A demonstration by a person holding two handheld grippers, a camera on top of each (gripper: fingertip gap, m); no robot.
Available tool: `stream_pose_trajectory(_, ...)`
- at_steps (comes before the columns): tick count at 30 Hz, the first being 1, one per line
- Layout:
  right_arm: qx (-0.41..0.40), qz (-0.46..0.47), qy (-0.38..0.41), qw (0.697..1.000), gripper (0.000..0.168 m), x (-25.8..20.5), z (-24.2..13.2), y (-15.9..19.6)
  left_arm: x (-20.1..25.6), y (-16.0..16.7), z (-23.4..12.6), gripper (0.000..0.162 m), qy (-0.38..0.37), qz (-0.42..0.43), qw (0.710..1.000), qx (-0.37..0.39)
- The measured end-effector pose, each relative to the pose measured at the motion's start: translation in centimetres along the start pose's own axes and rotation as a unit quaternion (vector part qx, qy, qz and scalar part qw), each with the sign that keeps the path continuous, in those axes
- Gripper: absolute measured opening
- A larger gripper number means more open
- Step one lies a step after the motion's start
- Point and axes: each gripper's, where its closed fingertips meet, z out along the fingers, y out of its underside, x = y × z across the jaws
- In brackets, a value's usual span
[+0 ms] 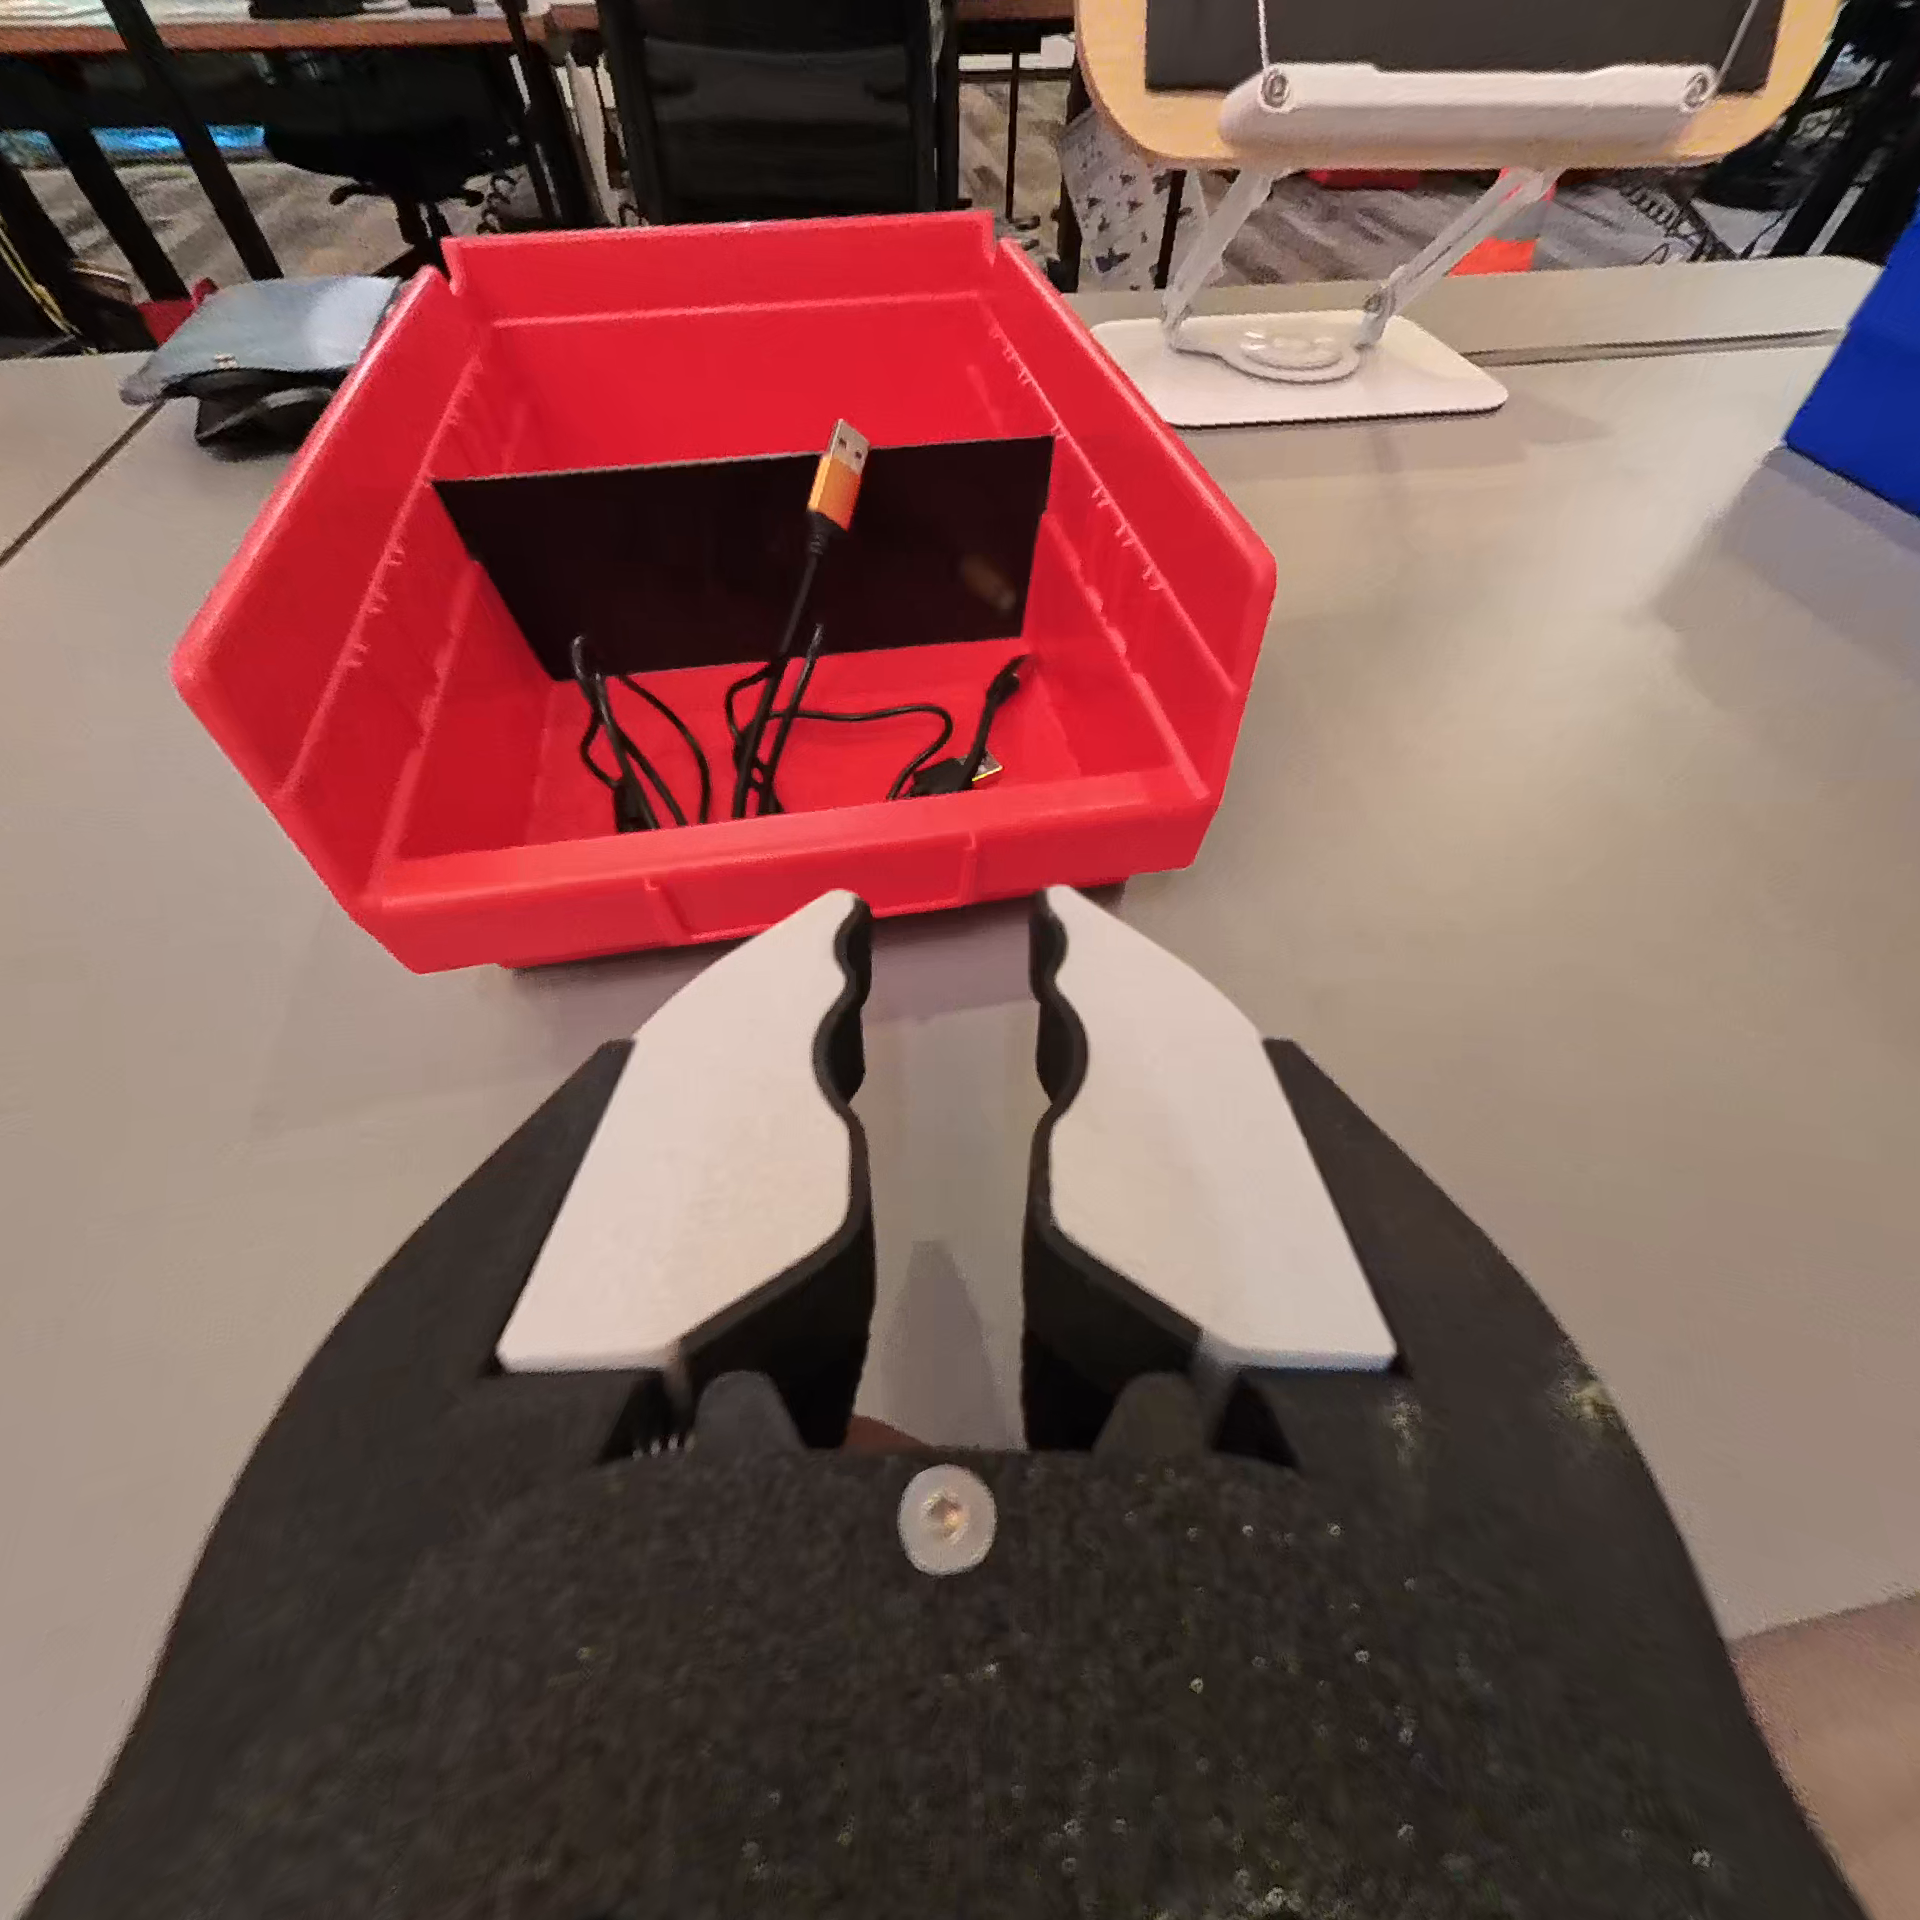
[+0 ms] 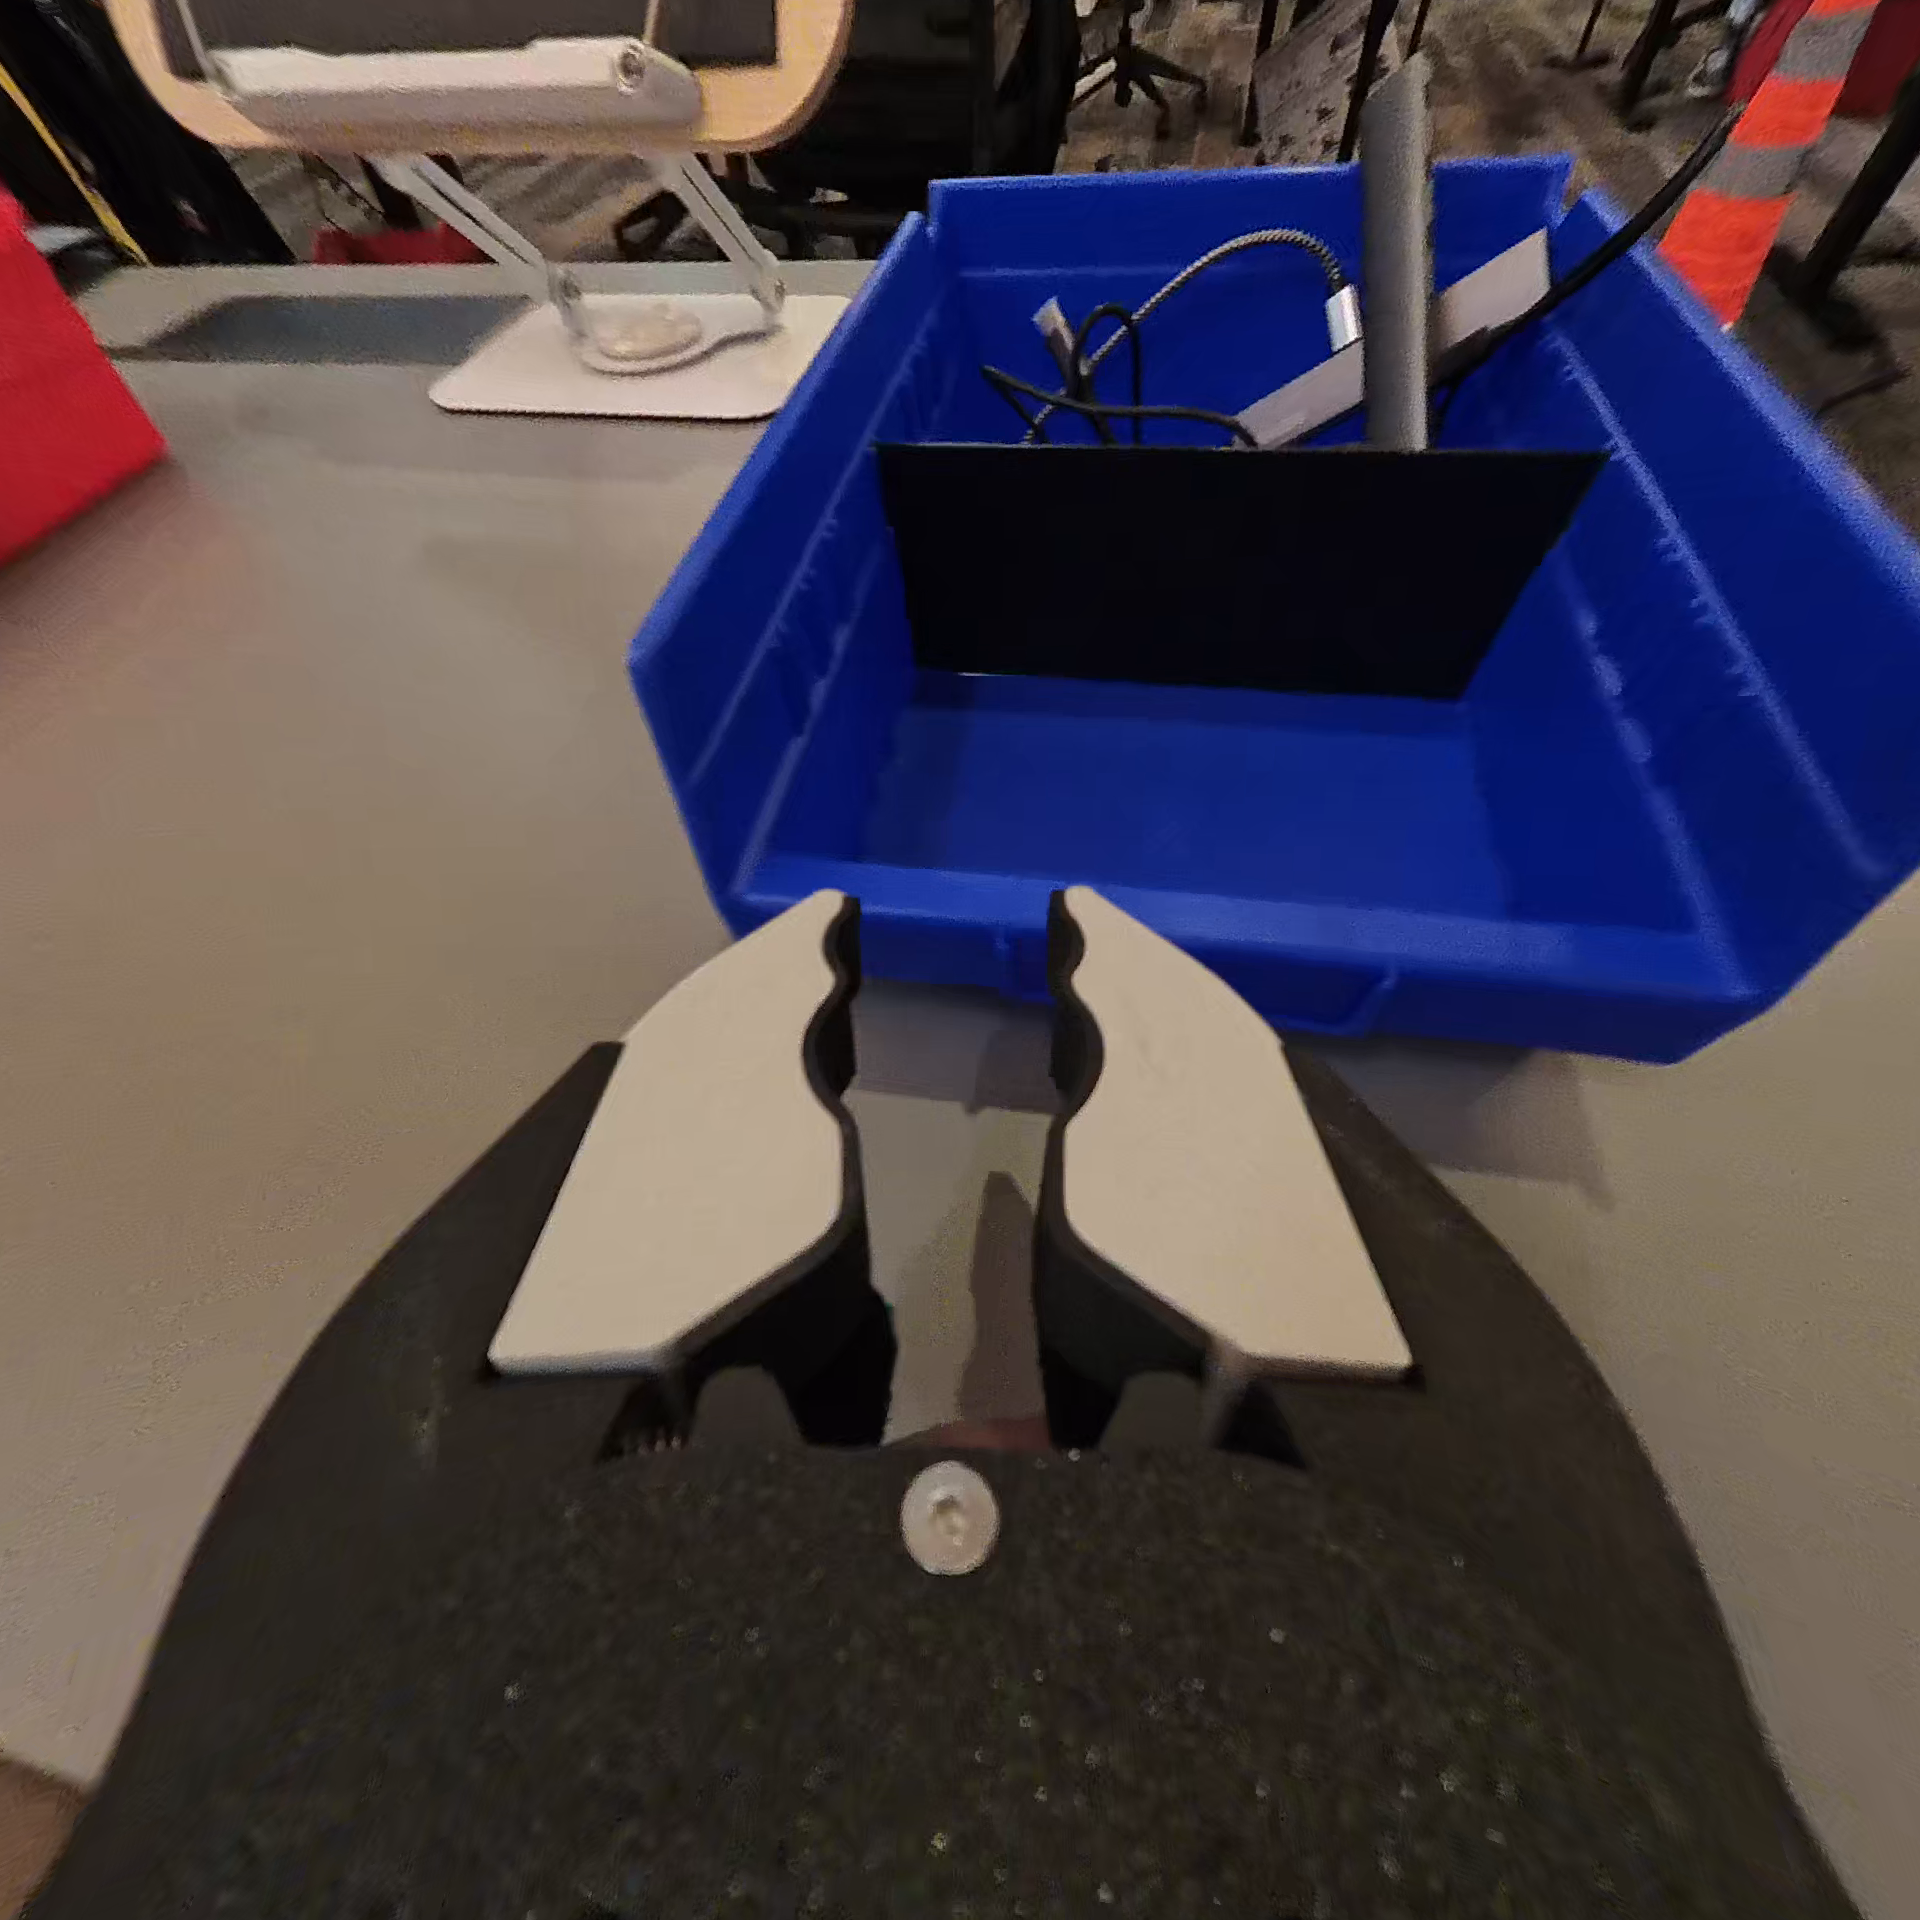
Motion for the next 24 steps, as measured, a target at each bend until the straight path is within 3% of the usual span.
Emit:
stream_pose_trajectory(11, -0.006, 0.026, -0.008, 1.000, 0.029, 0.5, 0.5, 0.6, -1.7, 1.3, 0.9, 0.028, -0.008, -0.048, 0.998, -0.027)
stream_pose_trajectory(24, -0.004, 0.069, -0.019, 0.997, 0.026, 1.0, 0.4, 0.7, -1.4, 1.4, 0.9, 0.027, -0.001, -0.043, 0.998, -0.034)
